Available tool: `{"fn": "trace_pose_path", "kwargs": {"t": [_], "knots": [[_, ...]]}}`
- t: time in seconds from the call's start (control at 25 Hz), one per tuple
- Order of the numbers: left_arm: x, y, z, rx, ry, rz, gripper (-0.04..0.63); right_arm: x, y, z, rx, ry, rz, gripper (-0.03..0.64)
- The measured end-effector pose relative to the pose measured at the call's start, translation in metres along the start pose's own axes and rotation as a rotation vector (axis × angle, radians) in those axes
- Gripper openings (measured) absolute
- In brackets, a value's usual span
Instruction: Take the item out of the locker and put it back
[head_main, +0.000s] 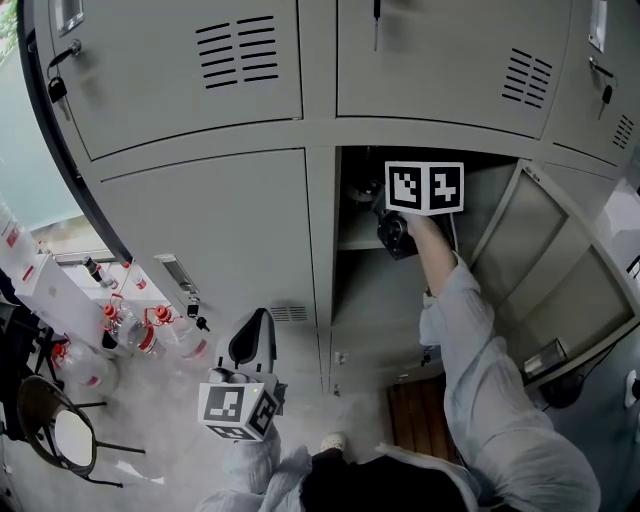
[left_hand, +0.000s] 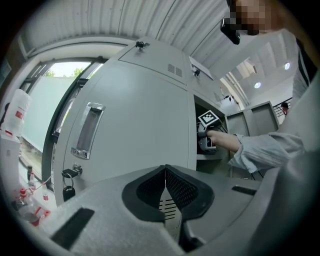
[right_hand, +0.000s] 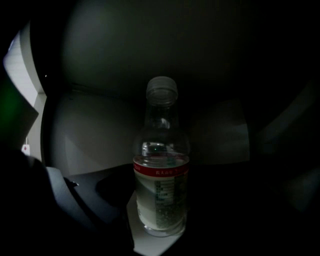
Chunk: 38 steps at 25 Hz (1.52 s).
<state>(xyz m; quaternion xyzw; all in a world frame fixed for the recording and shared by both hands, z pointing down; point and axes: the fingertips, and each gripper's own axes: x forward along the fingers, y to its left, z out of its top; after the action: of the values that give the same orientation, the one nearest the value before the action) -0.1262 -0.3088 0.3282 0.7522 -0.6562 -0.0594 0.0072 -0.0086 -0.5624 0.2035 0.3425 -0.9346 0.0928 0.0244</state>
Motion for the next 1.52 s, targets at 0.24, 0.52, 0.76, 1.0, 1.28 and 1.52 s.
{"fn": "trace_pose_path", "kwargs": {"t": [0.24,0.52,0.76,1.0,1.28,1.52], "knots": [[0.0,-0.01,0.001,-0.002,-0.005,-0.021,0.008,-0.02,-0.001,0.006,0.118,-0.014,0.025,0.307],[-0.004,-0.024,0.005,0.007,-0.013,-0.036,0.008,-0.039,0.004,0.004,0.112,-0.023,0.024,0.307],[-0.013,-0.033,0.008,0.015,-0.016,-0.042,0.008,-0.053,0.014,-0.001,0.136,-0.007,0.05,0.305],[-0.02,-0.042,0.01,0.017,-0.026,-0.05,0.008,-0.07,0.026,-0.007,0.183,0.015,0.096,0.305],[-0.027,-0.055,0.01,0.014,-0.03,-0.062,0.008,-0.088,0.029,-0.017,0.22,0.029,0.11,0.305],[-0.031,-0.063,0.01,0.021,-0.03,-0.063,0.008,-0.101,0.036,-0.025,0.223,0.035,0.125,0.305]]}}
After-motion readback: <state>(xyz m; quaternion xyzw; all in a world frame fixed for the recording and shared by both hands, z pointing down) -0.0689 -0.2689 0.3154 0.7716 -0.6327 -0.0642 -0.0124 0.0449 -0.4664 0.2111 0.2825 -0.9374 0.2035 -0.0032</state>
